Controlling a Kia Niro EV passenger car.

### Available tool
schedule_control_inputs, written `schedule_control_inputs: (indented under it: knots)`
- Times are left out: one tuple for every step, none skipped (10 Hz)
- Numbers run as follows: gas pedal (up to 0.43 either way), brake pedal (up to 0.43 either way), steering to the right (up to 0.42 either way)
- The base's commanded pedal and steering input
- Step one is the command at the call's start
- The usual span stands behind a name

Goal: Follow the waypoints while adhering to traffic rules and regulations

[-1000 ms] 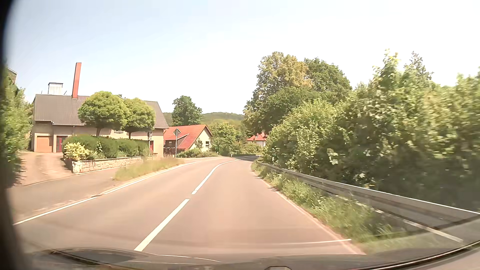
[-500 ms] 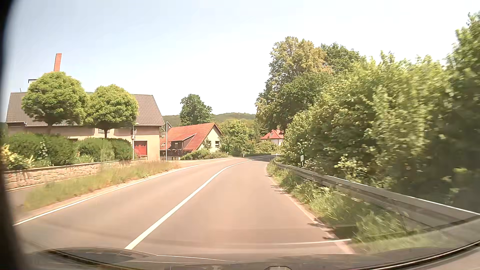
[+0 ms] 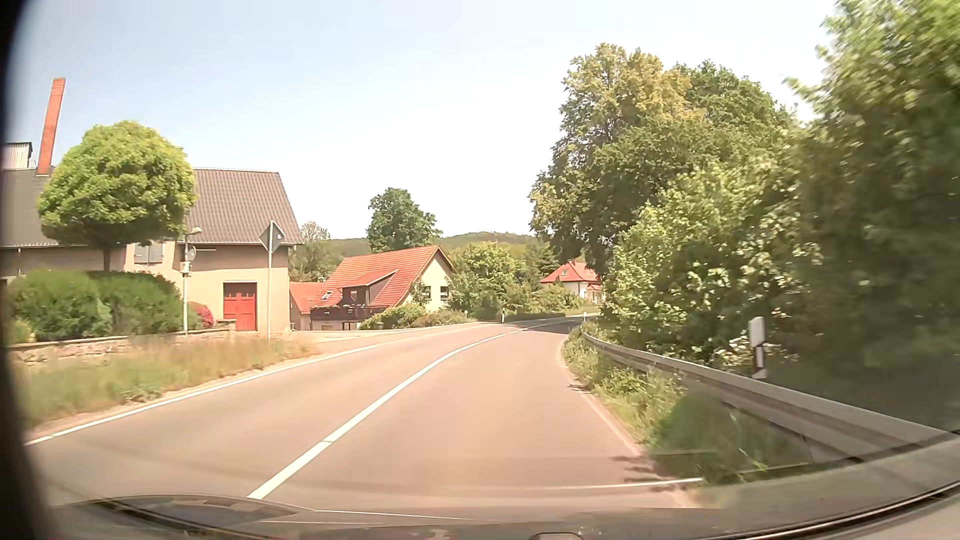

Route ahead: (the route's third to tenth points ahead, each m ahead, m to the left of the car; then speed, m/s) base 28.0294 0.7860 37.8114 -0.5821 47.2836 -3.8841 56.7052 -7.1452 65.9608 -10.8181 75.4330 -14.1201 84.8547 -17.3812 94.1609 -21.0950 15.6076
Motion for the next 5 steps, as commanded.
schedule_control_inputs:
  knots:
    - [0.169, 0.000, -0.005]
    - [0.157, 0.000, -0.004]
    - [0.150, 0.000, -0.001]
    - [0.150, 0.000, 0.005]
    - [0.150, 0.000, 0.011]
